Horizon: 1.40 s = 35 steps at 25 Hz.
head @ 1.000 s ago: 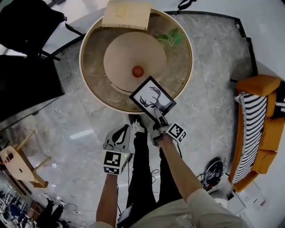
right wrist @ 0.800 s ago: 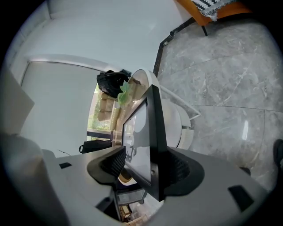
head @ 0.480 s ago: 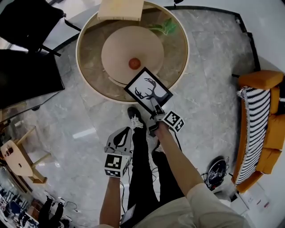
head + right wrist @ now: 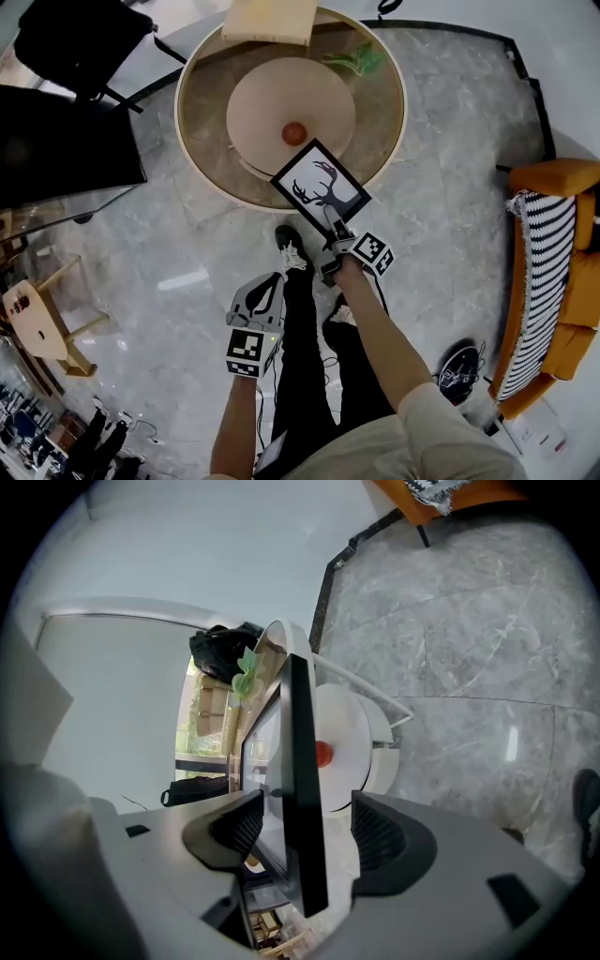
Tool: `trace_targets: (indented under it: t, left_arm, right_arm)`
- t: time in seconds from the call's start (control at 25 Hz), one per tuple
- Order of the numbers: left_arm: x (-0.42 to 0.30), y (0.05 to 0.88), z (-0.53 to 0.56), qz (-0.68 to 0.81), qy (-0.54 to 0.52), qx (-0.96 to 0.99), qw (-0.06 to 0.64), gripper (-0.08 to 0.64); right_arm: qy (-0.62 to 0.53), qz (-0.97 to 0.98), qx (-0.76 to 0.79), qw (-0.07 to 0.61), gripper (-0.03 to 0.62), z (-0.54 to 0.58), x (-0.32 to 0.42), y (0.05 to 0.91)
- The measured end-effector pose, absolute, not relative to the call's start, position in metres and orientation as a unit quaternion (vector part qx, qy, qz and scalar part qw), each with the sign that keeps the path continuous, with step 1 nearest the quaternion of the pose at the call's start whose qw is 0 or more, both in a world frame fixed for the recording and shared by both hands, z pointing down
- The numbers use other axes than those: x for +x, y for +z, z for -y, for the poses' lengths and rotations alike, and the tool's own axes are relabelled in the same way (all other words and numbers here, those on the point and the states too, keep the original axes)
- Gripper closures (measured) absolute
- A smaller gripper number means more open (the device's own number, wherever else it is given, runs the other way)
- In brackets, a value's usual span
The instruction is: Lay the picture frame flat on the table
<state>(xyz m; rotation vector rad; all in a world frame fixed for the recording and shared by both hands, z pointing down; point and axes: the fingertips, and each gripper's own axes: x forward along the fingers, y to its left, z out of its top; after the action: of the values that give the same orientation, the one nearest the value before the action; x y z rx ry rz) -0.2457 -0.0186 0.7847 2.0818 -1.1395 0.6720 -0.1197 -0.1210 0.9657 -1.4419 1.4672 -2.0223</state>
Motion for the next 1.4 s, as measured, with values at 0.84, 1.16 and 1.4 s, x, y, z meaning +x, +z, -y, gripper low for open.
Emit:
trace_targets:
  t: [0.84,1.16,1.4]
  left_arm:
    - [-0.194,0.695,-0.06,0.45,0.284,0.797,0.284,0.538]
    - [-0.167,0.596,-0.102,0.498,0.242,0.79,0.262,0.538]
    - [-0.133,0.513,-0.129,0.486,0.225,0.811,0.236,0.538]
  right_arm:
    - [-0.605,-0.675,-0.415,0.078,0.308,0.002,-0.041,0.794]
    - [-0.486,-0.767,-0.418,0.006,0.308,-0.05,-0.008,0.663]
    - [-0.428,-0.8,-0.416,-0.064,0.308,-0.113,0.0,0.587]
